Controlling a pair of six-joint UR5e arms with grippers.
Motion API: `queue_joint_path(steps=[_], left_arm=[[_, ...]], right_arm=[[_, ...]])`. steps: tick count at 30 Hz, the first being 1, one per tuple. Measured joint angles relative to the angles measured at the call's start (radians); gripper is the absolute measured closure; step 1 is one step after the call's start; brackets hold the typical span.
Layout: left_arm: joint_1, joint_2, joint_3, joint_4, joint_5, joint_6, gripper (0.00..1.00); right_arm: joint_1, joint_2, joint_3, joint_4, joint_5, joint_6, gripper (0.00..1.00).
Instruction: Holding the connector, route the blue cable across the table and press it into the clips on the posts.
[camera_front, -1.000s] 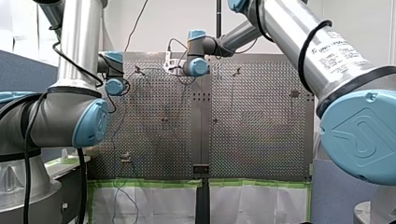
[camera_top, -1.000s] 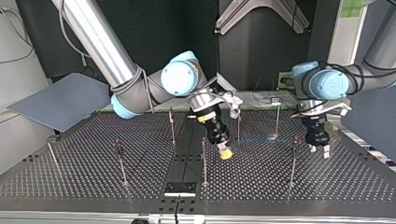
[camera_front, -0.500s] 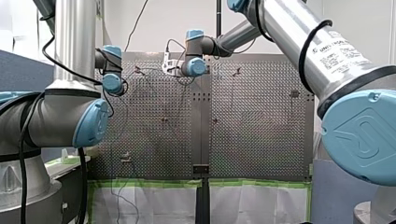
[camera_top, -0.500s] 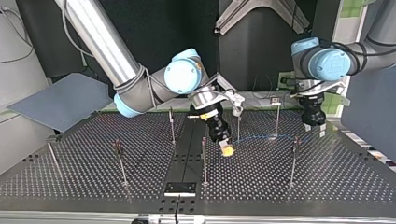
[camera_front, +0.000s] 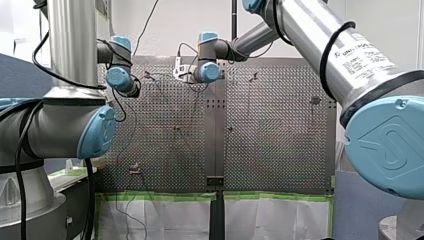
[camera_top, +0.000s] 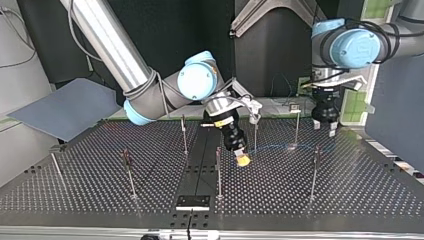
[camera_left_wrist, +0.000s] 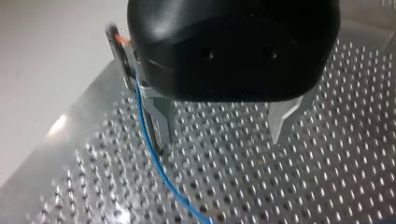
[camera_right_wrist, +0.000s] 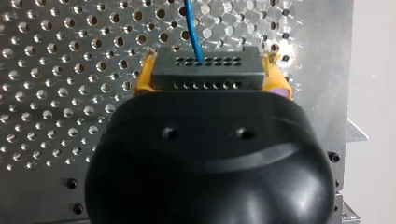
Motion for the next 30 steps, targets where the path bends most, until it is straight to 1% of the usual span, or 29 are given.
queue_joint_path(steps=[3, 6, 11, 22, 26, 30], left_arm=[[-0.006, 0.033, 0.000, -0.031, 0.001, 0.001, 0.00], [-0.010, 0.062, 0.000, -0.048, -0.004, 0.003, 0.00], [-0.016, 0.097, 0.000, -0.040, 0.008, 0.021, 0.00], [-0.049, 0.182, 0.001, -0.017, 0.092, 0.103, 0.00], [-0.064, 0.191, 0.003, -0.011, 0.120, 0.114, 0.00], [-0.080, 0.178, 0.007, -0.010, 0.140, 0.124, 0.00]], right_arm=[[0.000, 0.001, 0.000, 0.004, 0.003, -0.002, 1.00], [0.000, 0.001, 0.000, 0.006, 0.009, -0.004, 1.00], [0.001, 0.001, 0.000, 0.009, 0.013, -0.004, 1.00], [0.000, 0.001, 0.000, 0.009, 0.018, -0.004, 1.00], [-0.001, 0.001, 0.000, 0.009, 0.019, -0.004, 1.00], [-0.002, 0.001, 0.000, 0.009, 0.019, -0.004, 1.00]])
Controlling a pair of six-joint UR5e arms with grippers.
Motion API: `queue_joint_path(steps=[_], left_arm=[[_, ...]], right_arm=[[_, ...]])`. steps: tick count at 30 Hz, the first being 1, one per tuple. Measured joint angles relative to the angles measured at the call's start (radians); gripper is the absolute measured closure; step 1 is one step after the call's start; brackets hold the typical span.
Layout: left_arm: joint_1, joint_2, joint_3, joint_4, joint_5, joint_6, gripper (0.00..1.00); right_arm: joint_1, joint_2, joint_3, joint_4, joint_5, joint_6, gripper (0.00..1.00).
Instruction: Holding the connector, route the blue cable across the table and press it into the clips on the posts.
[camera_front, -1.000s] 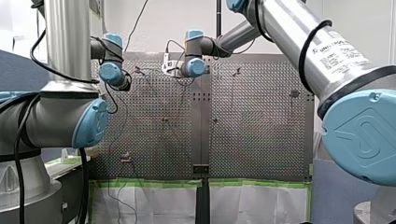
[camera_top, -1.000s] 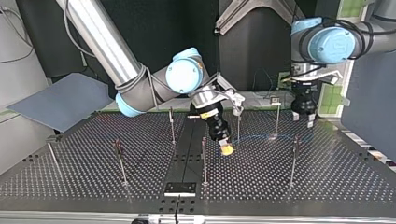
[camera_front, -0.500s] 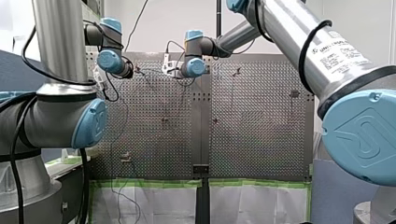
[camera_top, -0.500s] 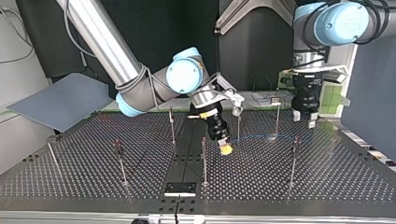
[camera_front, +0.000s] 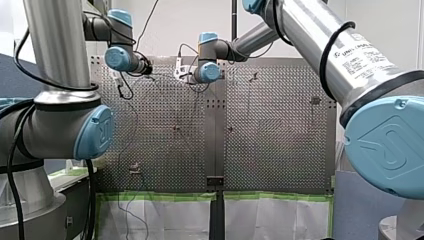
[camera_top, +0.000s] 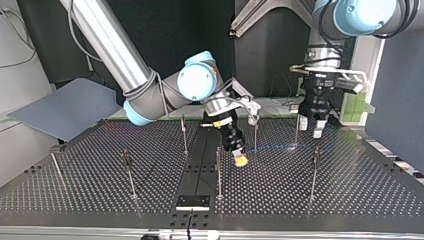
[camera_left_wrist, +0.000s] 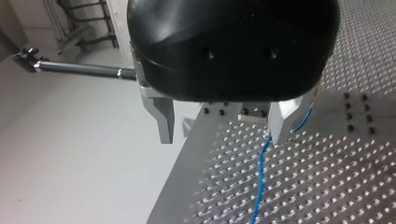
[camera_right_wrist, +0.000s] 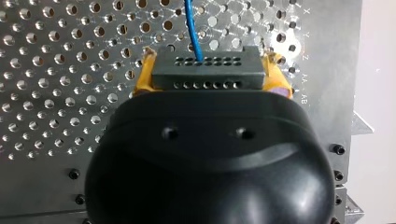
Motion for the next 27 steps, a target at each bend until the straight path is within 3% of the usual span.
queue_joint_path(steps=[9, 18, 27], left_arm=[[-0.031, -0.067, 0.040, -0.008, -0.027, 0.055, 0.00], [-0.060, -0.129, 0.102, 0.011, -0.059, 0.060, 0.00], [-0.076, -0.166, 0.124, 0.019, -0.070, 0.064, 0.00]], right_arm=[[-0.002, 0.000, 0.000, 0.000, 0.000, -0.001, 1.00], [-0.003, 0.002, 0.000, -0.002, 0.000, -0.001, 1.00], [-0.004, 0.004, 0.000, -0.001, 0.000, -0.002, 1.00]])
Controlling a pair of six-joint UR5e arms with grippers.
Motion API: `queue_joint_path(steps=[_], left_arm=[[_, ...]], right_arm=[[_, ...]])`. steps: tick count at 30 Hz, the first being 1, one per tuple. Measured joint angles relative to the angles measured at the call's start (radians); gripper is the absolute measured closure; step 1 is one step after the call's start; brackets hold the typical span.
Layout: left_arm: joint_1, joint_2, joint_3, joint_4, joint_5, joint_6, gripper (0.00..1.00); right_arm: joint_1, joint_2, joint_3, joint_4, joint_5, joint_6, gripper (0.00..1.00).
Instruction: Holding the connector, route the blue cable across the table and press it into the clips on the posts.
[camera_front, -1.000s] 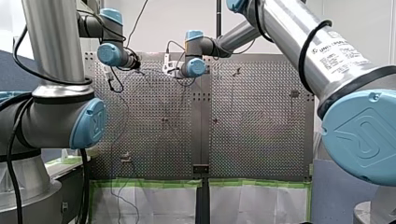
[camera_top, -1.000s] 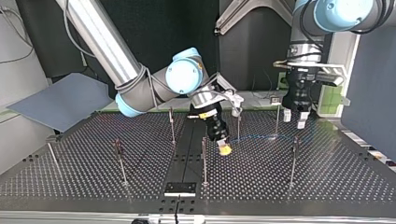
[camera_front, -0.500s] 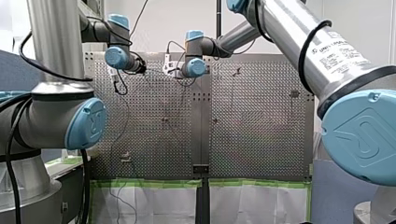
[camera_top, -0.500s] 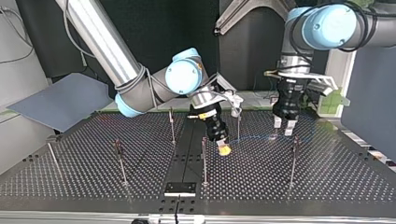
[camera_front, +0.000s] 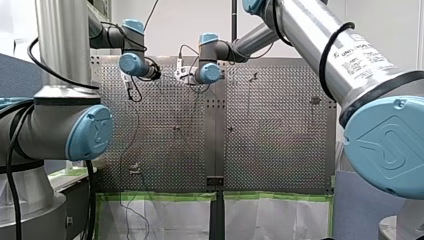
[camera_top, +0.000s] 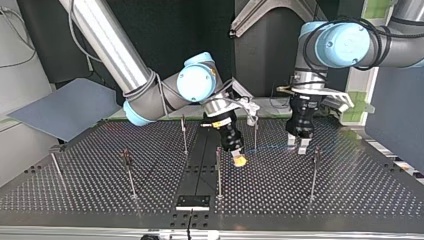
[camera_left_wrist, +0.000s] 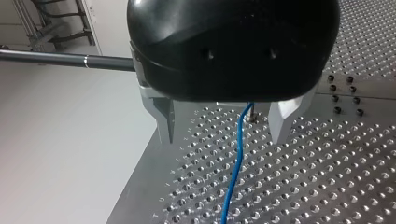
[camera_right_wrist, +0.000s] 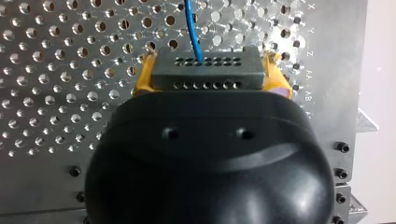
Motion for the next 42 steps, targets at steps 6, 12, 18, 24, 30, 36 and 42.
queue_joint_path(steps=[6, 12, 18, 24, 30, 36, 42], left_arm=[[-0.024, -0.050, 0.043, 0.046, -0.038, 0.009, 0.00], [-0.034, -0.095, 0.071, 0.067, -0.062, 0.010, 0.00], [-0.035, -0.148, 0.077, 0.074, -0.072, 0.028, 0.00], [-0.032, -0.185, 0.083, 0.080, -0.083, 0.035, 0.00], [-0.035, -0.188, 0.084, 0.088, -0.106, 0.033, 0.42], [-0.036, -0.188, 0.084, 0.086, -0.152, 0.022, 1.00], [-0.040, -0.188, 0.084, 0.078, -0.165, 0.019, 1.00]], right_arm=[[0.000, 0.000, 0.000, 0.000, 0.000, 0.000, 1.00], [-0.001, 0.002, 0.000, 0.000, 0.000, 0.000, 1.00], [0.000, 0.004, 0.000, 0.001, 0.000, 0.000, 1.00], [0.001, 0.005, 0.000, 0.001, 0.000, 0.000, 1.00], [0.000, 0.006, 0.000, 0.001, 0.000, 0.000, 1.00], [-0.001, 0.007, 0.000, 0.002, 0.000, 0.000, 1.00], [-0.001, 0.009, 0.000, 0.003, 0.000, 0.000, 1.00]])
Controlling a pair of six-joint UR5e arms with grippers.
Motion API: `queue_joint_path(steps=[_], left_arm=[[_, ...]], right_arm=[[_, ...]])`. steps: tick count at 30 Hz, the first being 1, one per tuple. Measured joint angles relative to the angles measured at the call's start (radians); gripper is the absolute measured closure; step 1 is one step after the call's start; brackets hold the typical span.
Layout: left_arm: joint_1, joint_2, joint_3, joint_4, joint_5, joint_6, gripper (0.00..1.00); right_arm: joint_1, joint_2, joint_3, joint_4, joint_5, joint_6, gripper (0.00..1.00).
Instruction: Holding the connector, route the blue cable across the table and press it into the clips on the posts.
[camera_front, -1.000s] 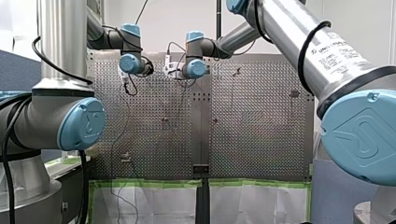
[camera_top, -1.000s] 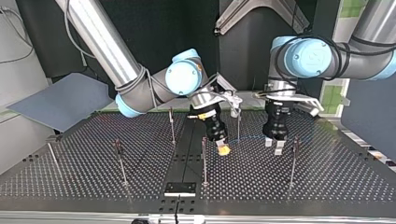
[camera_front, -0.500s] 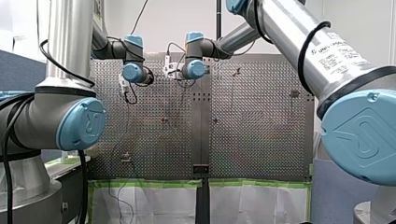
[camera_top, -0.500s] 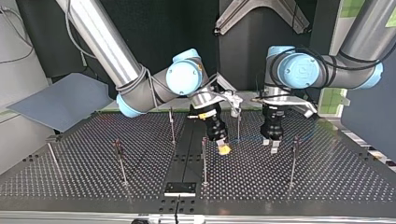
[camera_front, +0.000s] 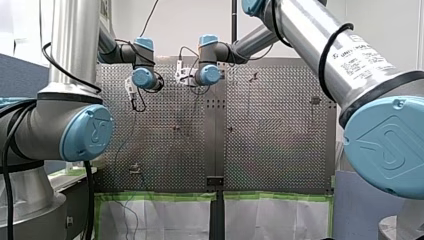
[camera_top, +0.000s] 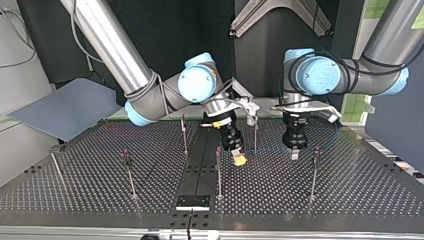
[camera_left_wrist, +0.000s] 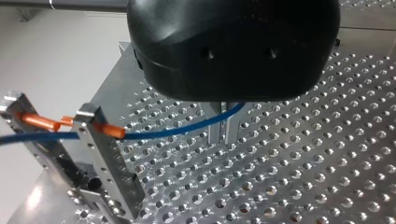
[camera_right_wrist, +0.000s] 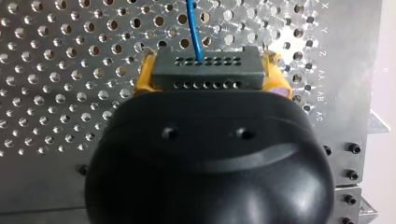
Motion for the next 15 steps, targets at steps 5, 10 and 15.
queue_joint_path(steps=[5, 10, 15], left_arm=[[-0.008, 0.000, -0.001, -0.028, -0.015, 0.013, 1.00], [-0.025, 0.000, -0.010, -0.068, -0.052, 0.039, 1.00], [-0.039, 0.010, -0.050, -0.076, -0.096, 0.053, 1.00]], right_arm=[[0.000, 0.002, 0.000, 0.003, 0.000, 0.000, 1.00], [0.000, 0.002, 0.006, 0.006, 0.005, -0.002, 1.00], [0.000, 0.005, 0.030, 0.006, 0.011, -0.010, 1.00]])
